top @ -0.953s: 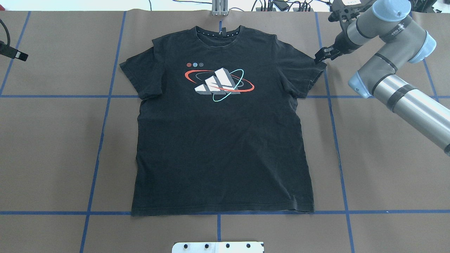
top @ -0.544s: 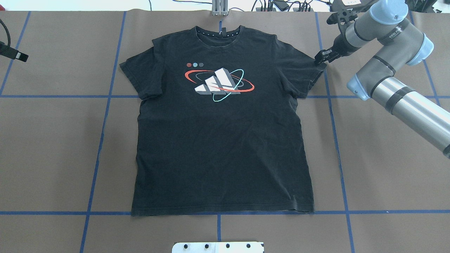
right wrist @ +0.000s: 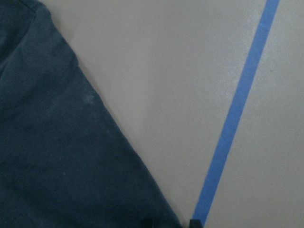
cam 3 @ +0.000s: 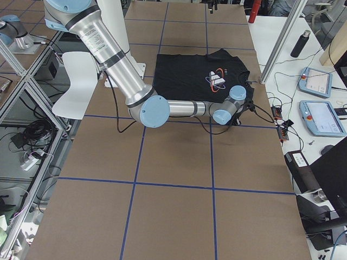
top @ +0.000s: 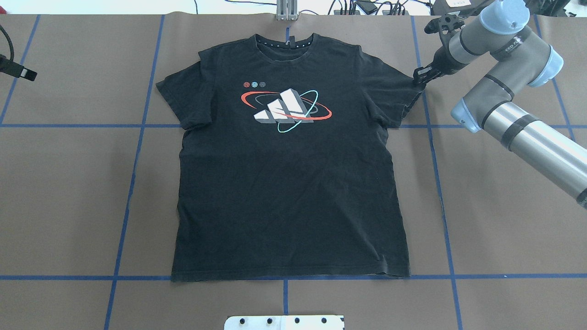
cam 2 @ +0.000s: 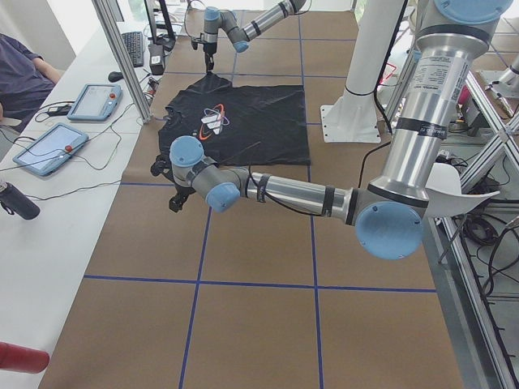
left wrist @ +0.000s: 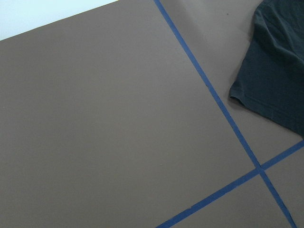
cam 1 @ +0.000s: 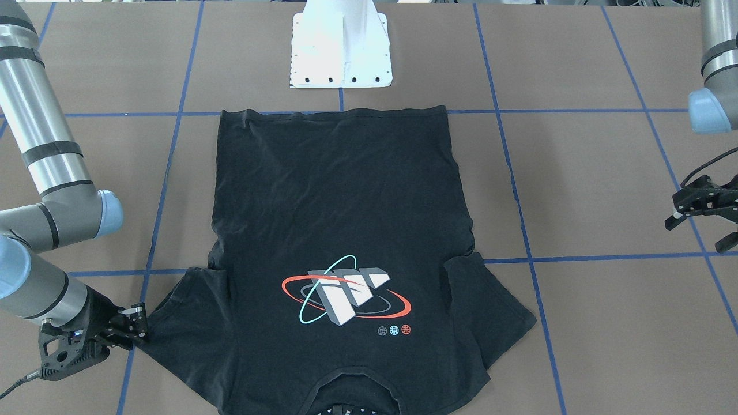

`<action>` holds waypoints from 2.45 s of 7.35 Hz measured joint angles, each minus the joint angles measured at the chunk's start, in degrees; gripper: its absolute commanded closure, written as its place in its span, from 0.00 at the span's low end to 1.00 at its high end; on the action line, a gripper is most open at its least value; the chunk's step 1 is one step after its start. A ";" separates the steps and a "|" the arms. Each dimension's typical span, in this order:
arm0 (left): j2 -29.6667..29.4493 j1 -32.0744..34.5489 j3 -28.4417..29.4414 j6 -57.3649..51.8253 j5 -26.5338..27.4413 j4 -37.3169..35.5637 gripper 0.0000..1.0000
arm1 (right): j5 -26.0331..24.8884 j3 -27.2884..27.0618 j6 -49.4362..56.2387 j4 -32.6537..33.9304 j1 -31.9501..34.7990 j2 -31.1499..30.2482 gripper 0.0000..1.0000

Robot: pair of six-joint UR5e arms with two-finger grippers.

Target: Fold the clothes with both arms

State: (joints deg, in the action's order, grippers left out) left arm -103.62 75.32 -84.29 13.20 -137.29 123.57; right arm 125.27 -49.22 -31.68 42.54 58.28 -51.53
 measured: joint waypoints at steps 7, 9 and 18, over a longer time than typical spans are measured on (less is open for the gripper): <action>0.00 0.00 0.14 0.07 0.00 0.00 0.00 | 0.40 -0.50 -1.19 -0.05 0.50 0.74 1.00; 0.00 0.00 0.05 0.07 0.00 0.00 0.00 | 0.58 -0.68 -7.09 1.00 0.42 4.48 1.00; 0.04 -0.19 0.06 0.01 0.00 0.00 0.00 | -16.16 3.11 -28.81 15.09 -12.19 22.62 0.34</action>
State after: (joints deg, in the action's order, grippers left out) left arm -103.59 75.14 -84.23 13.21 -137.29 123.57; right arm 109.11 -46.11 -60.49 57.62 46.09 -28.91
